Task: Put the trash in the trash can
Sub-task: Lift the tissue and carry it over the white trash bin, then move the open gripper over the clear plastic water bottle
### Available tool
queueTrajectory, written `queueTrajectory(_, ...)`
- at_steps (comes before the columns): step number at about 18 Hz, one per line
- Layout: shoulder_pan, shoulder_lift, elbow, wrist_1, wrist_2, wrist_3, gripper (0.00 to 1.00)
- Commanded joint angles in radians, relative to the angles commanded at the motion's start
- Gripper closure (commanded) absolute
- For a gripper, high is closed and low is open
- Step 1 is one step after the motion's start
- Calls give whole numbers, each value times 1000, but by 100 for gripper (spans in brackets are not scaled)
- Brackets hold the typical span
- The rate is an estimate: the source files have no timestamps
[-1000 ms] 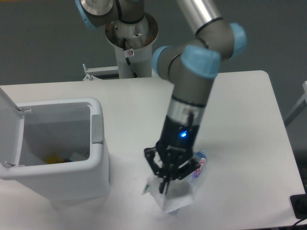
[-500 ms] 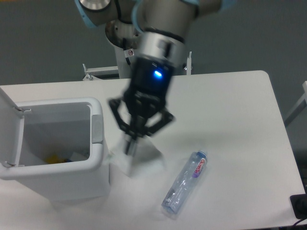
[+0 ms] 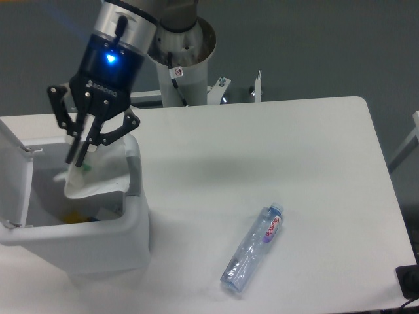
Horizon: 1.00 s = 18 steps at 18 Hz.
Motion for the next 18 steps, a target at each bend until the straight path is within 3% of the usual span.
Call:
queueTrajectory(5,8,-5,44,-6,46,2,1)
queueTrajectory(7,73,-11,69,-12,54,-5,0)
queueTrajectory(10,205,-86,95,-35,51,2,0)
queueTrajectory(12,305,-168,135,-35,64,27,0)
queueTrajectory(15,362,-231,169,-34,164,115,0)
queueTrajectory(18,364,-317,196,-38,271,218,0)
